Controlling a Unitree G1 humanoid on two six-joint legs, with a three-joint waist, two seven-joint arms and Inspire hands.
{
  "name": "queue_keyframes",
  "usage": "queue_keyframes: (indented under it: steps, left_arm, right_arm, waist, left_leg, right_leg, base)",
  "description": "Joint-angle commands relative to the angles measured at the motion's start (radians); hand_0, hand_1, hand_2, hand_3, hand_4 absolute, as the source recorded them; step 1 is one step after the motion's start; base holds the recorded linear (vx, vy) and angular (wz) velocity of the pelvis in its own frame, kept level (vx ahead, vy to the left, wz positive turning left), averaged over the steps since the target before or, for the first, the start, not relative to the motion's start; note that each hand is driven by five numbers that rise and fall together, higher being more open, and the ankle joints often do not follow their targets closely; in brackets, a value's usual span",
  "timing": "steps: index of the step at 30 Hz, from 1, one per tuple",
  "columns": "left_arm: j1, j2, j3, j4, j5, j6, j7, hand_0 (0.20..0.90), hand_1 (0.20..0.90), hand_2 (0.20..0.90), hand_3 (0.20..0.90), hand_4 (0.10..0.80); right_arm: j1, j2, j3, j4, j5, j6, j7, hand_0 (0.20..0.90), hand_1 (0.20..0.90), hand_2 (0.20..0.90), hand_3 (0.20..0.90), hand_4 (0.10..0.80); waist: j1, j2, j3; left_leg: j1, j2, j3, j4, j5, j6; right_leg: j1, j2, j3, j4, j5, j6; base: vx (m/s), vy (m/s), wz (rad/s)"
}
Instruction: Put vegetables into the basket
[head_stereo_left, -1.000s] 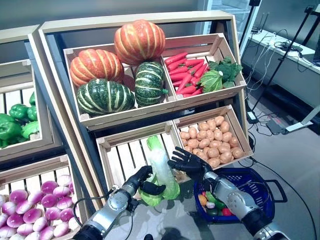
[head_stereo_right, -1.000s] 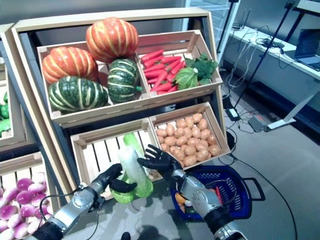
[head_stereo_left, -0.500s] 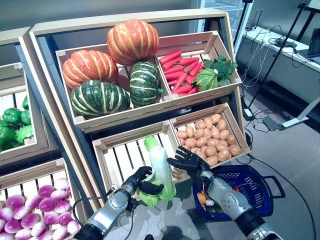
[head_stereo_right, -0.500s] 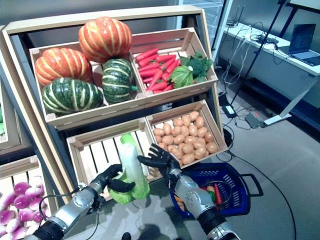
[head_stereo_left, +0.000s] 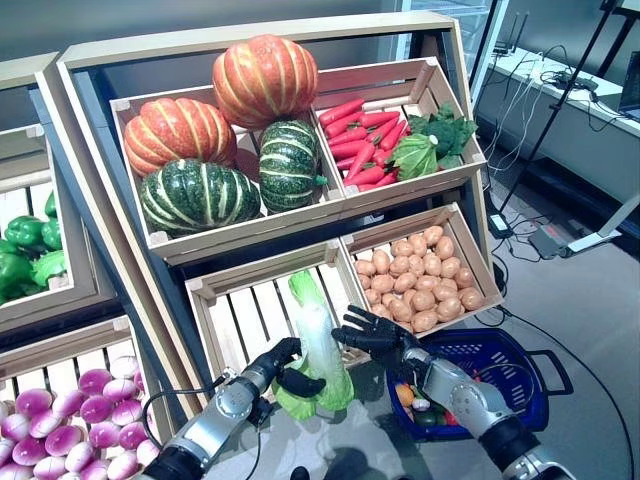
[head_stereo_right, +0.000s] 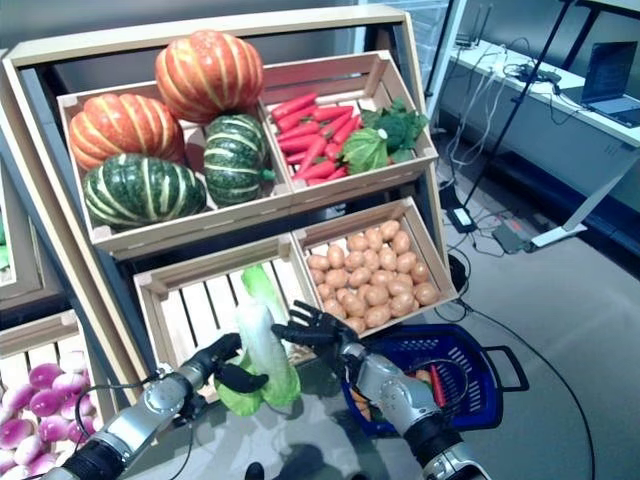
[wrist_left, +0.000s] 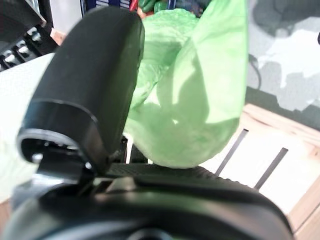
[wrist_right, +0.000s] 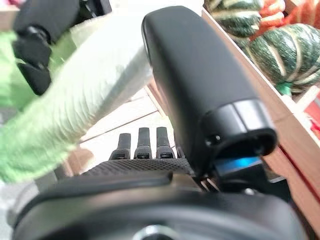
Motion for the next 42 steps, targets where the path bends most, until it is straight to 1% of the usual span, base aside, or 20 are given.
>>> queue_keyframes:
  steps: [1,9,14,19,25,33,42]
  left_arm:
    - [-0.221,-0.047,-0.051,-0.148,-0.024,-0.156,-0.068,0.300,0.300,0.300,0.300,0.400]
    - [-0.204,-0.056,-0.039,-0.114,-0.072,-0.167,-0.072,0.300,0.300,0.300,0.300,0.400]
    - [-0.201,-0.061,-0.031,-0.105,-0.070,-0.173,-0.087,0.300,0.300,0.300,0.300,0.400]
    - [-0.194,-0.062,-0.022,-0.096,-0.071,-0.173,-0.087,0.300,0.300,0.300,0.300,0.400]
    - [-0.185,-0.060,-0.012,-0.087,-0.070,-0.175,-0.087,0.300,0.300,0.300,0.300,0.400]
    - [-0.166,-0.037,0.013,-0.109,-0.045,-0.174,-0.086,0.300,0.300,0.300,0.300,0.400]
    - [-0.160,-0.028,0.038,-0.098,-0.037,-0.169,-0.083,0.300,0.300,0.300,0.300,0.400]
  right_arm:
    - [-0.103,0.094,0.066,-0.094,0.102,0.020,0.157,0.900,0.900,0.900,0.900,0.800]
    - [-0.095,0.083,0.074,-0.103,0.115,0.027,0.211,0.900,0.900,0.900,0.900,0.800]
    - [-0.099,0.084,0.072,-0.107,0.105,0.045,0.231,0.900,0.900,0.900,0.900,0.800]
    - [-0.090,0.081,0.072,-0.118,0.089,0.035,0.250,0.900,0.900,0.900,0.900,0.800]
    - [-0.085,0.063,0.057,-0.149,0.093,0.007,0.228,0.900,0.900,0.900,0.900,0.800]
    - [-0.051,-0.023,-0.014,-0.228,0.065,-0.027,0.211,0.900,0.900,0.900,0.900,0.800]
    - [-0.023,-0.093,-0.067,-0.288,0.050,-0.010,0.233,0.900,0.900,0.900,0.900,0.800]
  waist:
    - [0.016,-0.047,-0.008]
    - [0.016,-0.048,-0.012]
    - [0.015,-0.049,-0.013]
    - [0.013,-0.049,-0.010]
    - [0.008,-0.049,-0.010]
    - [-0.003,-0.056,0.003]
    - [-0.018,-0.062,0.011]
  left_leg:
    - [0.041,-0.039,-0.041,0.002,-0.098,-0.002]
    - [0.038,-0.036,-0.037,0.002,-0.096,-0.003]
    - [0.035,-0.034,-0.036,0.002,-0.093,-0.004]
    - [0.034,-0.034,-0.035,0.002,-0.092,-0.005]
    - [0.035,-0.032,-0.029,0.002,-0.091,-0.005]
    - [0.033,-0.028,-0.018,0.002,-0.090,-0.005]
    - [0.034,-0.023,-0.006,0.002,-0.089,-0.005]
  right_leg:
    - [0.038,-0.033,0.035,0.005,-0.005,0.028]
    - [0.035,-0.032,0.034,0.005,-0.006,0.030]
    - [0.031,-0.032,0.034,0.005,-0.005,0.029]
    - [0.031,-0.032,0.035,0.005,-0.005,0.029]
    - [0.030,-0.032,0.038,0.005,-0.004,0.030]
    - [0.026,-0.030,0.038,0.005,0.000,0.035]
    - [0.022,-0.025,0.041,0.005,0.002,0.037]
  base:
    - [0.000,0.000,0.00]
    - [0.000,0.000,0.00]
    - [0.000,0.000,0.00]
    - [0.000,0.000,0.00]
    - [0.000,0.000,0.00]
    - [0.000,0.000,0.00]
    - [-0.004,-0.002,-0.01]
